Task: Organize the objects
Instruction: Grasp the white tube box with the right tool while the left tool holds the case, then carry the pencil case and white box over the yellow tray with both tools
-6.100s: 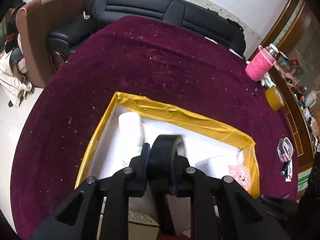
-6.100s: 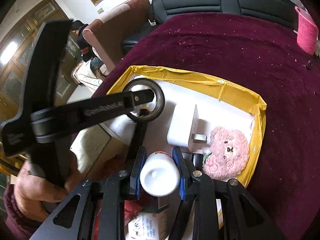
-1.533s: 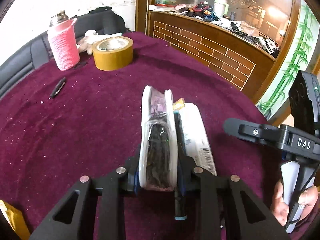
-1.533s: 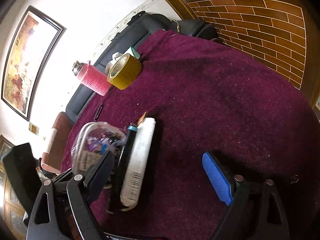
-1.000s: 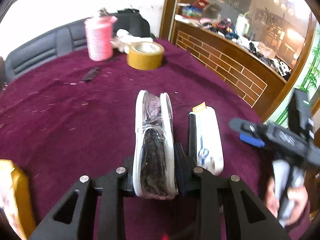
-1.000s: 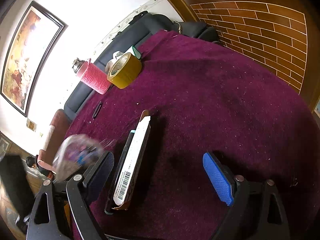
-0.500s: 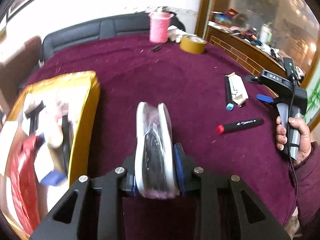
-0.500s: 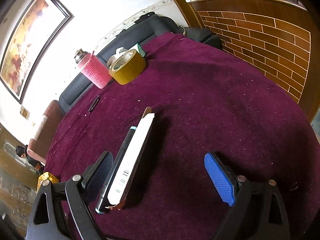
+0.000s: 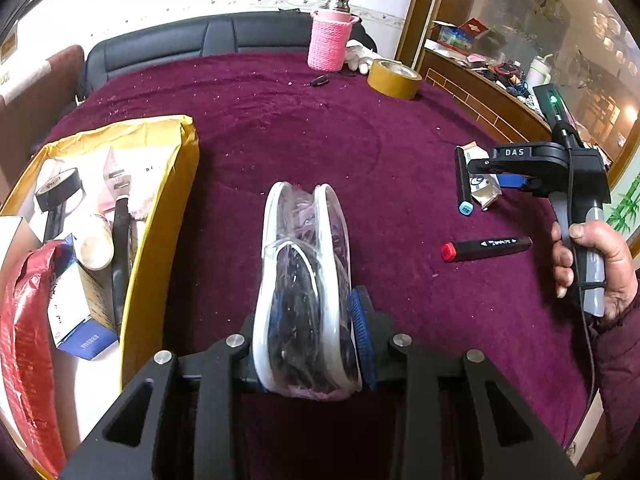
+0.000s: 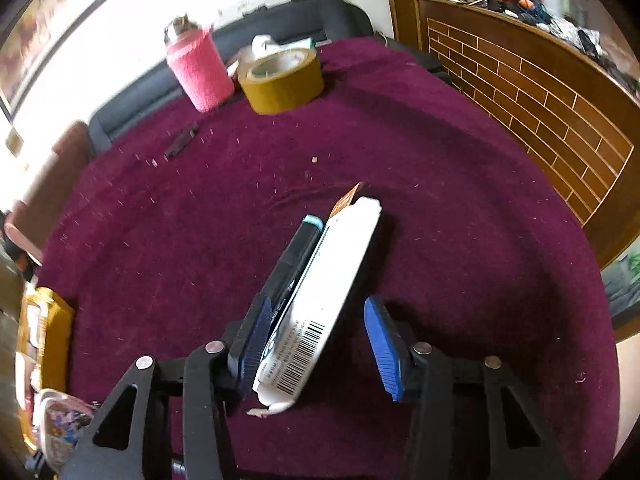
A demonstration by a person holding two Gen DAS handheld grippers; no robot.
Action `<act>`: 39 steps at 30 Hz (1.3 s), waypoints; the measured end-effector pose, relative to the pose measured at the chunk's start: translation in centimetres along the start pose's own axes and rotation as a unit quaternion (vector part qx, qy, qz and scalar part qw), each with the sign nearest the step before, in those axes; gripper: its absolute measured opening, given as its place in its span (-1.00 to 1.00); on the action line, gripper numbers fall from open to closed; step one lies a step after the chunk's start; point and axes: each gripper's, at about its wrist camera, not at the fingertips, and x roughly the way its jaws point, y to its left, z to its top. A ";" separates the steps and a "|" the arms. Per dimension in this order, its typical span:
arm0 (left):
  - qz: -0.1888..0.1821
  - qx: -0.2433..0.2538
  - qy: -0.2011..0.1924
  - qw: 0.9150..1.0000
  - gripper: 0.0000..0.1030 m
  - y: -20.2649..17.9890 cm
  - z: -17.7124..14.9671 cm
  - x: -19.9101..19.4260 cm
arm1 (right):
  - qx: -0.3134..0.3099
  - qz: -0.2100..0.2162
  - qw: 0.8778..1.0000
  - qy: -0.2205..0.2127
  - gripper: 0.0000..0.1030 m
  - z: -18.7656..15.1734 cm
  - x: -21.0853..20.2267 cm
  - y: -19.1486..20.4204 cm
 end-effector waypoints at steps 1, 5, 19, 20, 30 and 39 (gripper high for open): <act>0.000 0.000 0.001 1.000 -0.38 0.0 0.0 0.1 | 0.003 -0.002 1.000 -0.001 -0.03 -0.1 0.0 0.1; 0.000 -0.001 -0.003 1.000 -0.38 0.1 -0.2 -0.2 | 0.018 0.013 1.000 0.008 -0.51 -0.5 -0.6 -0.5; -0.021 -0.009 -0.061 0.998 -0.43 -0.2 -1.3 -5.3 | 0.037 0.141 0.989 -0.010 -0.65 -5.5 -7.0 0.4; -0.021 -0.008 -0.066 0.998 -0.43 -0.3 -1.5 -6.0 | 0.038 0.151 0.988 -0.010 -0.65 -5.8 -7.3 0.6; -0.014 -0.037 -0.093 0.995 -0.43 2.2 -3.9 -10.3 | 0.017 0.198 0.980 -0.010 -0.65 -9.3 -10.4 3.9; 0.023 -0.080 -0.114 0.990 -0.43 6.6 -6.0 -13.4 | -0.023 0.224 0.974 -0.010 -0.64 -11.5 -12.0 8.2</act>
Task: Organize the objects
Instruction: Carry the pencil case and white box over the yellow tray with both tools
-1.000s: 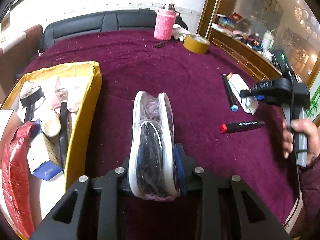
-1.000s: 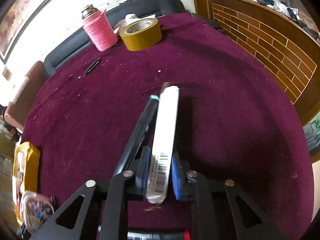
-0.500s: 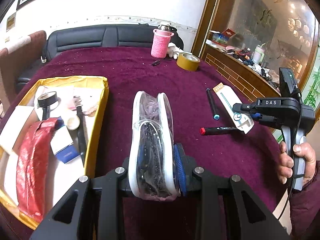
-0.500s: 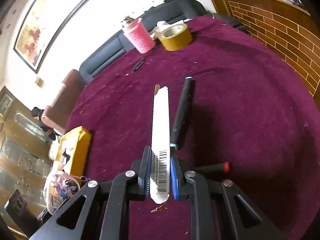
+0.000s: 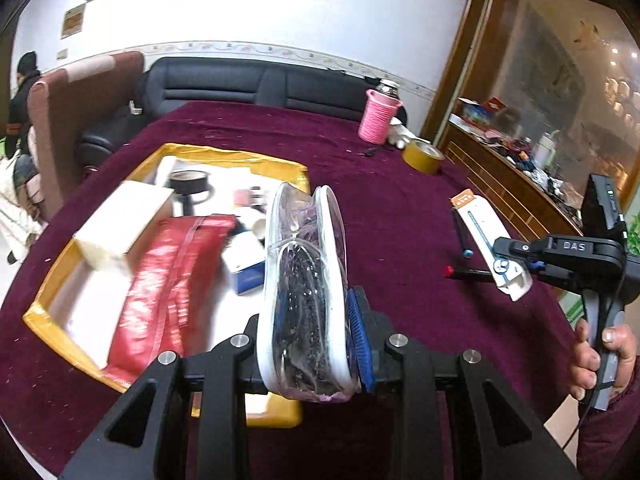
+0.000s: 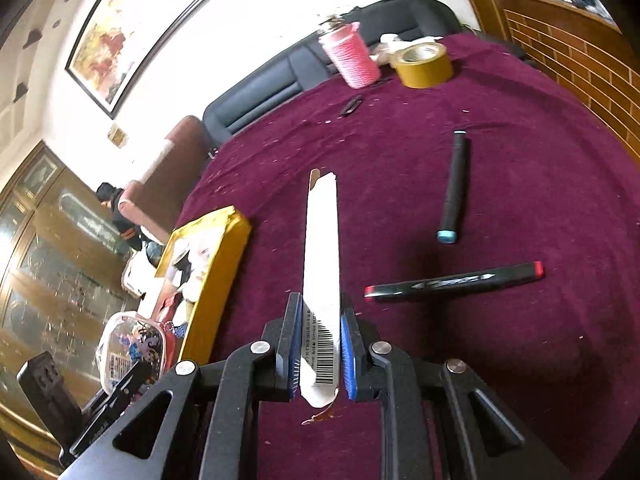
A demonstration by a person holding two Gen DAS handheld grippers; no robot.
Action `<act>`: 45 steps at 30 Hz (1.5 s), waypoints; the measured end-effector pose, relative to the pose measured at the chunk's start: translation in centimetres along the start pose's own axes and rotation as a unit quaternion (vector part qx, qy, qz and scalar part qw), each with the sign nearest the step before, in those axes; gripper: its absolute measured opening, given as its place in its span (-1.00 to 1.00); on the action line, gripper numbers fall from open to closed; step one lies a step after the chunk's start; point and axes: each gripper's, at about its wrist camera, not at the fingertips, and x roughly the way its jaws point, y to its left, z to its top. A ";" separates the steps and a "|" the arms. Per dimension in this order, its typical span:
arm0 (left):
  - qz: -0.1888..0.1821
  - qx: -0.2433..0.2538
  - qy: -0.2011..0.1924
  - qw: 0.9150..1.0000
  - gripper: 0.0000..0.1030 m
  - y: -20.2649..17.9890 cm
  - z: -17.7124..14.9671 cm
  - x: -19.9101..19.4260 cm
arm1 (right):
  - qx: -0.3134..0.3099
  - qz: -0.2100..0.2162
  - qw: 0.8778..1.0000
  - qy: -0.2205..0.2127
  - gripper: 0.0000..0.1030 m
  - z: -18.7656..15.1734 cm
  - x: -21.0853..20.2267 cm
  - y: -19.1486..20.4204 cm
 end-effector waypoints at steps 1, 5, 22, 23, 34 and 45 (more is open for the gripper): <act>0.003 -0.002 0.000 1.000 -0.43 0.3 -0.2 -0.2 | -0.005 0.004 1.000 0.002 -0.64 -0.2 0.1 0.5; 0.020 -0.010 -0.004 1.000 -0.43 1.7 -0.6 -0.7 | -0.023 0.012 1.000 0.013 -0.64 -0.9 0.8 2.3; 0.077 -0.060 -0.060 0.993 -0.43 9.6 -0.2 -5.7 | -0.081 0.052 0.993 0.065 -0.63 -2.2 5.5 9.4; 0.079 -0.063 -0.059 0.993 -0.43 10.0 -0.2 -5.7 | -0.085 0.056 0.992 0.069 -0.63 -2.3 5.8 9.9; 0.098 -0.075 -0.026 0.992 -0.42 12.5 -0.7 -3.7 | -0.121 0.106 0.979 0.129 -0.63 -4.6 9.8 15.8; 0.116 -0.071 -0.006 0.991 -0.41 13.3 -0.3 -1.7 | -0.177 0.081 0.965 0.178 -0.63 -8.4 15.0 20.1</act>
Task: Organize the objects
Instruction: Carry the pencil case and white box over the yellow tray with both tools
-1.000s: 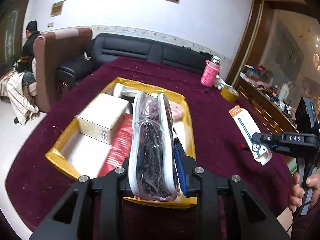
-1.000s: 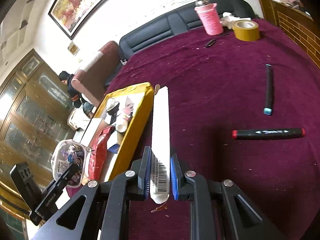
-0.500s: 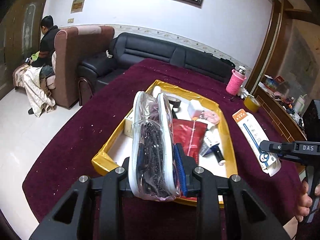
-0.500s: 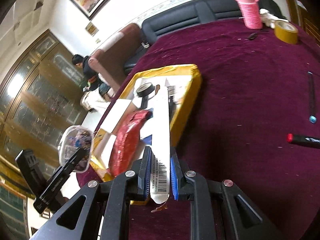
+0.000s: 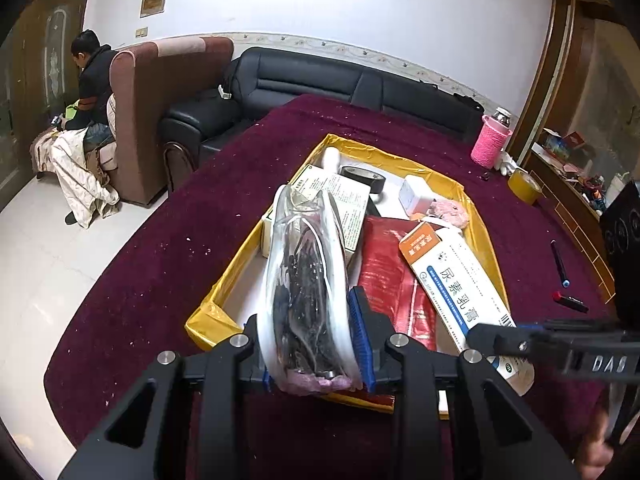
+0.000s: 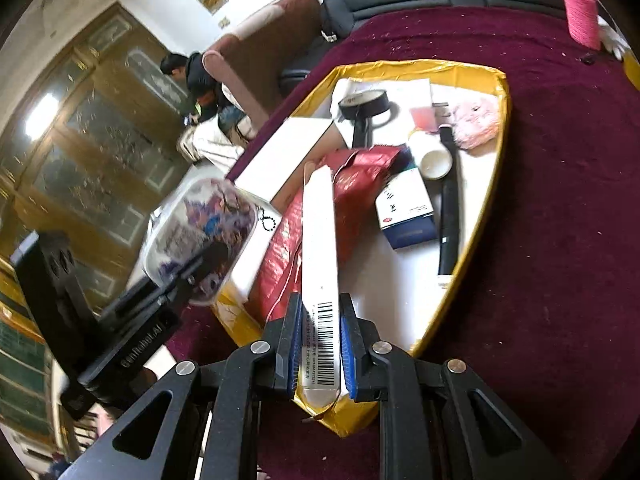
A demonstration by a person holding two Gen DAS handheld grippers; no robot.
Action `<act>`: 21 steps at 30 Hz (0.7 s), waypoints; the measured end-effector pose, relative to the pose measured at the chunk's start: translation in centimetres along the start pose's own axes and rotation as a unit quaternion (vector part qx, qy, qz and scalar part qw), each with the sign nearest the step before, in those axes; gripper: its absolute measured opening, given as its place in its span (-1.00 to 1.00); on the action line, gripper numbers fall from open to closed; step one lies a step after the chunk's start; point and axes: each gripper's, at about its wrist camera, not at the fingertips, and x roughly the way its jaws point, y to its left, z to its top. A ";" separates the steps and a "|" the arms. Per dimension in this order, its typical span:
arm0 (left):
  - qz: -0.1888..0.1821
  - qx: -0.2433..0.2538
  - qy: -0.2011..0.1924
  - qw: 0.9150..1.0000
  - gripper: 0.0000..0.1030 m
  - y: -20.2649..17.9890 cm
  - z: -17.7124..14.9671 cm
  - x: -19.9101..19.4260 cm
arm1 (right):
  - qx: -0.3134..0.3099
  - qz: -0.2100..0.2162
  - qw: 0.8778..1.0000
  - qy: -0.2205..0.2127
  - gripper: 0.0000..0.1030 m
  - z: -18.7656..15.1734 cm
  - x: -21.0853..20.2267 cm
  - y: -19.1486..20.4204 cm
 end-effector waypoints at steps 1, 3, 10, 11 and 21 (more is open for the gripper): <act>0.005 0.002 0.001 1.000 -0.41 0.1 0.0 0.2 | -0.001 -0.003 1.000 0.002 -0.63 0.0 0.2 0.0; 0.013 0.007 0.006 1.000 -0.41 -0.1 0.0 0.8 | -0.001 -0.013 1.000 0.005 -0.63 0.2 0.6 -0.2; 0.037 0.032 0.020 0.999 -0.41 -1.0 -0.7 2.3 | 0.030 -0.055 0.998 -0.002 -0.64 1.2 0.8 -2.7; 0.039 0.035 0.020 0.998 -0.41 -1.2 -0.7 2.4 | 0.032 -0.060 0.998 -0.005 -0.64 1.5 0.7 -2.9; 0.074 0.063 0.021 0.995 -0.40 -2.1 -0.8 3.4 | 0.019 -0.099 0.995 -0.007 -0.63 2.8 1.1 -2.6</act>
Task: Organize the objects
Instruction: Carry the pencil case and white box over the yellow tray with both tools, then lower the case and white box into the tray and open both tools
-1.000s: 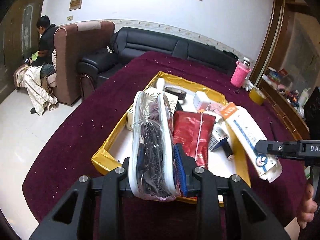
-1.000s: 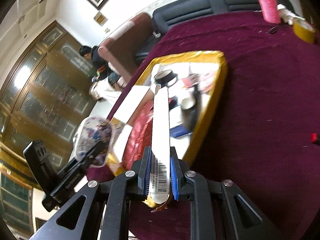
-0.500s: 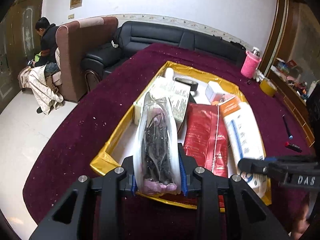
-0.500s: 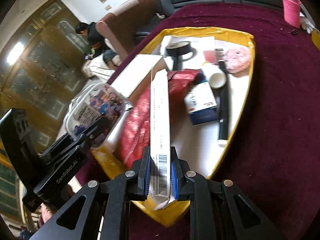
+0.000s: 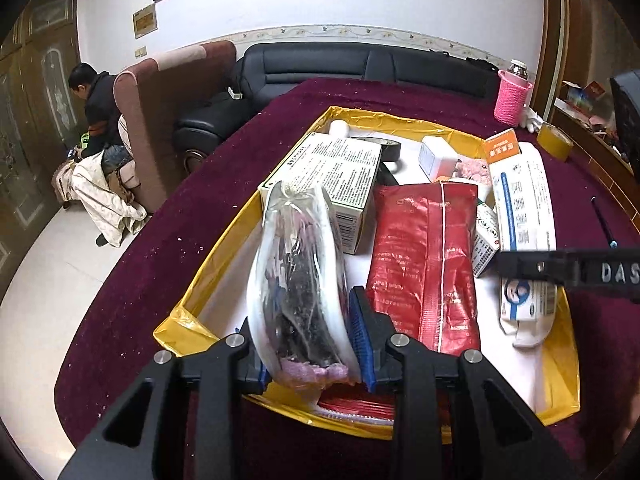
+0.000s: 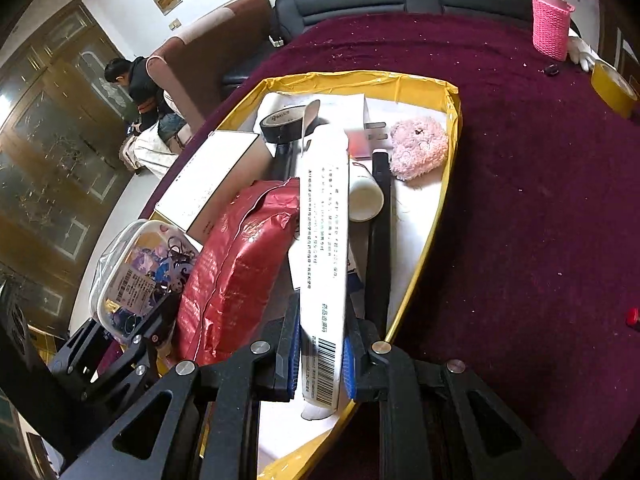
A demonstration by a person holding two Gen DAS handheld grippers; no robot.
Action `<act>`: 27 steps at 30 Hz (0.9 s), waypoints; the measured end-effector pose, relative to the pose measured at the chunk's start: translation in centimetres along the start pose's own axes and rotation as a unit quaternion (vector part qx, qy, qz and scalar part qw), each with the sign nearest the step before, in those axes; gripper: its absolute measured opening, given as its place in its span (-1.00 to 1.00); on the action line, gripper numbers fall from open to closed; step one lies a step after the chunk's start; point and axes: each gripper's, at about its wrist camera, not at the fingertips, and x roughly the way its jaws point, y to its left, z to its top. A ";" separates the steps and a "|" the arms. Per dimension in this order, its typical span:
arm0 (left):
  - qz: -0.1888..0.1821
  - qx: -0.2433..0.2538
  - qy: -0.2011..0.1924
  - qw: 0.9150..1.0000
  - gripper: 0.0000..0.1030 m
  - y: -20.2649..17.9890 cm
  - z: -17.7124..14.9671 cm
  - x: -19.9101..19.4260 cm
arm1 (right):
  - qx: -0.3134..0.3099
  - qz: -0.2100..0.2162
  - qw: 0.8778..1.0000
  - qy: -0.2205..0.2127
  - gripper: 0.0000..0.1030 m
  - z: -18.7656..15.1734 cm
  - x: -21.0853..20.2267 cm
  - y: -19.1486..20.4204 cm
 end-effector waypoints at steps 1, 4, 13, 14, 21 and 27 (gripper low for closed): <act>0.001 0.000 0.000 1.000 -0.40 0.0 0.0 0.0 | -0.004 0.003 1.000 0.001 -0.63 -0.2 0.0 0.2; 0.003 -0.001 -0.002 1.000 -0.40 0.1 0.0 0.0 | -0.001 0.036 0.999 0.023 -0.63 -0.8 0.3 0.7; 0.004 -0.001 -0.005 1.000 -0.40 0.3 0.0 -0.2 | -0.005 0.065 0.997 0.047 -0.63 -2.2 0.4 1.8; 0.005 0.000 -0.006 1.000 -0.39 0.2 0.0 -0.3 | -0.009 0.062 0.997 0.046 -0.63 -2.4 0.3 1.8; 0.004 0.000 -0.012 1.000 -0.37 0.3 -0.1 -0.5 | -0.029 0.029 0.998 0.038 -0.63 -3.1 0.1 2.3; 0.002 -0.001 -0.014 1.000 -0.33 0.2 -0.1 -0.5 | -0.029 0.011 0.999 0.032 -0.63 -2.9 0.0 2.5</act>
